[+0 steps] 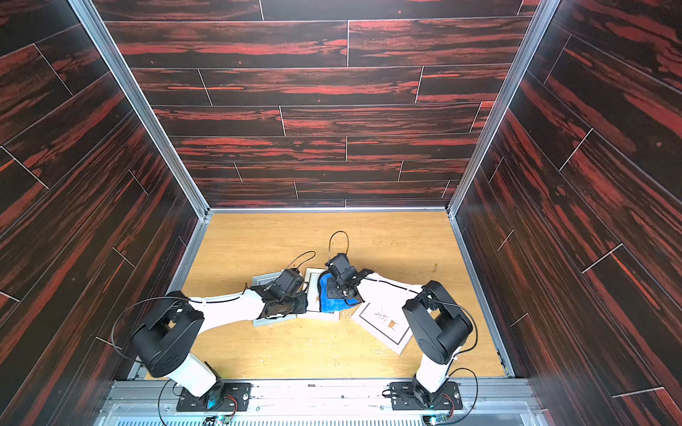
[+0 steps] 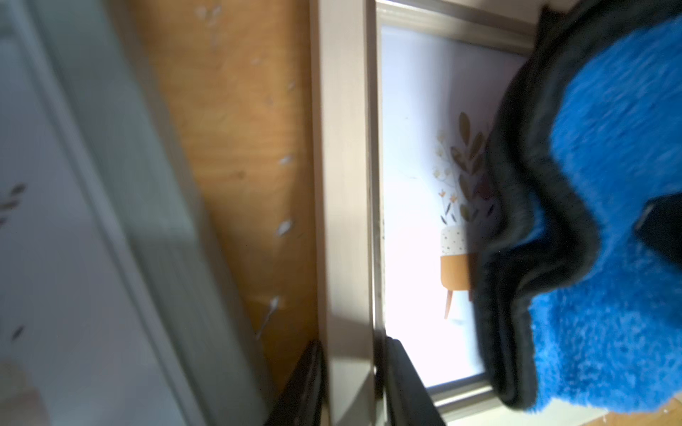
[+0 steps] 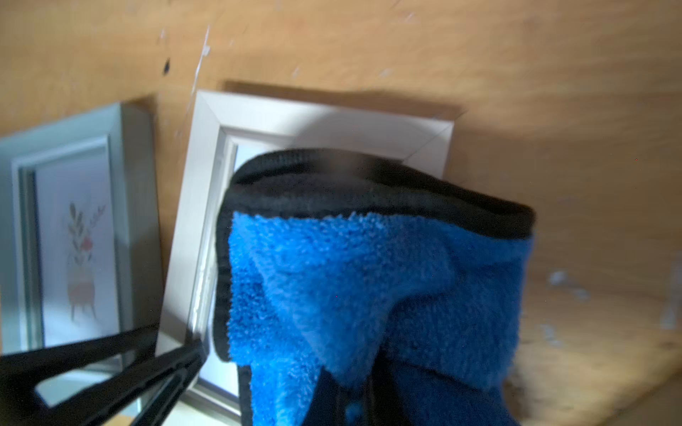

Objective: Wipe the picture frame with a cloth
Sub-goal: Move the picture frame to the center of the board, then wipe the dirt from the picture frame.

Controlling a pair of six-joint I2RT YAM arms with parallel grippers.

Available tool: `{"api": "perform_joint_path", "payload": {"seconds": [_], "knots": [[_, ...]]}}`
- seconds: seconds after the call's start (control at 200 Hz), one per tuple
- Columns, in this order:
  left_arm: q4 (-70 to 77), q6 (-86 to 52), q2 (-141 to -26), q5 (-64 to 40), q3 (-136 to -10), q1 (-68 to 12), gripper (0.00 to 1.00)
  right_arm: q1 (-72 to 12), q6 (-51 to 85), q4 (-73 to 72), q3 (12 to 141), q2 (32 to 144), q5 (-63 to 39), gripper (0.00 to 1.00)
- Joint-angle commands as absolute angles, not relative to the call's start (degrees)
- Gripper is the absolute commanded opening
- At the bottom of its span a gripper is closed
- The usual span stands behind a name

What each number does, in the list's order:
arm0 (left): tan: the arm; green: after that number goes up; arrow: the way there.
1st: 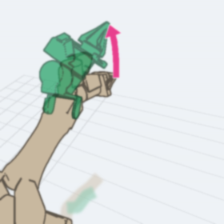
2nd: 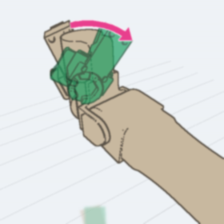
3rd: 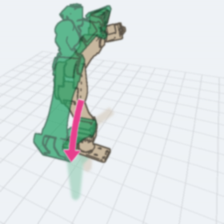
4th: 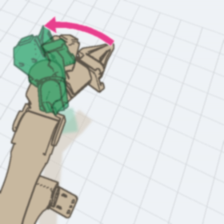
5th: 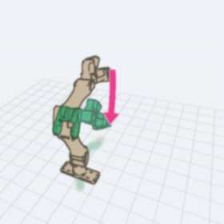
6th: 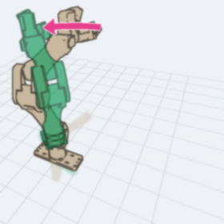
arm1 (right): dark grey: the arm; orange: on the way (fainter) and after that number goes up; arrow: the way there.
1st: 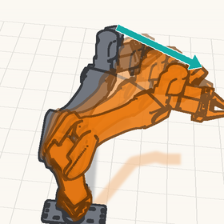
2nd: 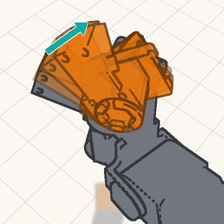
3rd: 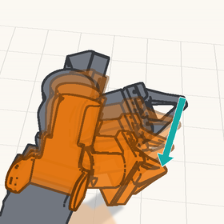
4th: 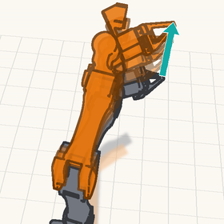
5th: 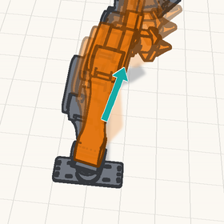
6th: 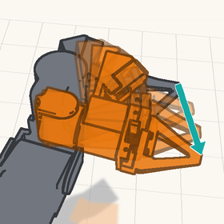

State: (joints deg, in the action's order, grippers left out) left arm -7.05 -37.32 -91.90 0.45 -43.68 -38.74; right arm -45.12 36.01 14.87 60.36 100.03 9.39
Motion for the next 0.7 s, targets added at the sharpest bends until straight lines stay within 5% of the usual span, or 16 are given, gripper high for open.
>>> {"api": "perform_joint_path", "payload": {"seconds": [0.0,0.526,0.691], "knots": [[-10.72,-40.04,-89.96,2.86,-38.91,-38.58,0.20,-47.74,37.50,15.18,59.19,100.85,6.32,0.00],[-3.43,-40.91,-96.09,-1.44,-42.28,-38.67,0.16,-39.71,33.85,17.50,72.18,112.98,12.62,0.00],[-2.92,-41.88,-96.03,0.68,-41.63,-38.50,0.16,-44.36,35.89,19.66,62.87,106.00,13.40,0.00]]}}
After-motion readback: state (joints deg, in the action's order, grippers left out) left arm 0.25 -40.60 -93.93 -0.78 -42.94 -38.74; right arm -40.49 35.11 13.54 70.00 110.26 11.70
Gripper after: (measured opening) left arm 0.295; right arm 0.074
